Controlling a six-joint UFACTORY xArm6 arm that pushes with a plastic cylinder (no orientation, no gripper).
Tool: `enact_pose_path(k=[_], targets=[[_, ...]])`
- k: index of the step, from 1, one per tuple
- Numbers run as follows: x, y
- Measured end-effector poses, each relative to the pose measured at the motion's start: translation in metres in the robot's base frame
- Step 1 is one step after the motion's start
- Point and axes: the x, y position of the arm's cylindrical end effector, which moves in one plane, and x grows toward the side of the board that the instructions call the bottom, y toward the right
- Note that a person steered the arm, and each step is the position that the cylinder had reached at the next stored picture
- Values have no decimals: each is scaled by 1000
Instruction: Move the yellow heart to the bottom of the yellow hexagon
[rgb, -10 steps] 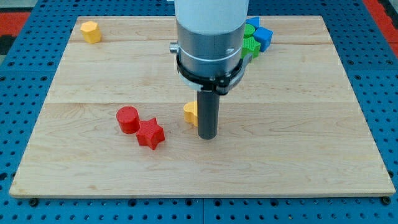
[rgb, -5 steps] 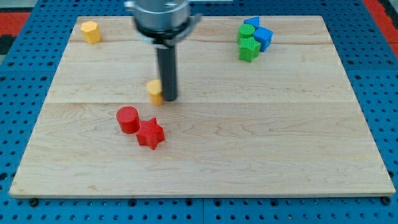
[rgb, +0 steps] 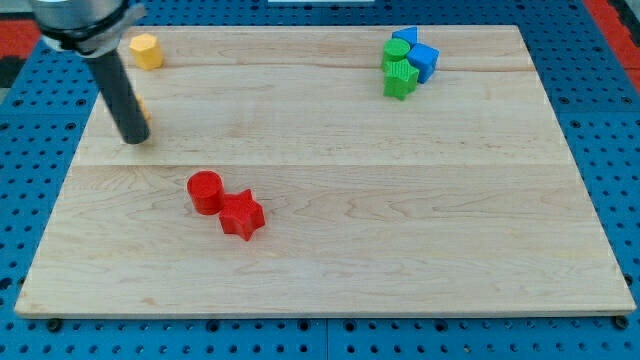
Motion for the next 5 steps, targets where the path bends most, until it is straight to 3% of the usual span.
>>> enact_pose_path(k=[3,4,5], targets=[[-84,1],[-93,6],[-91,82]])
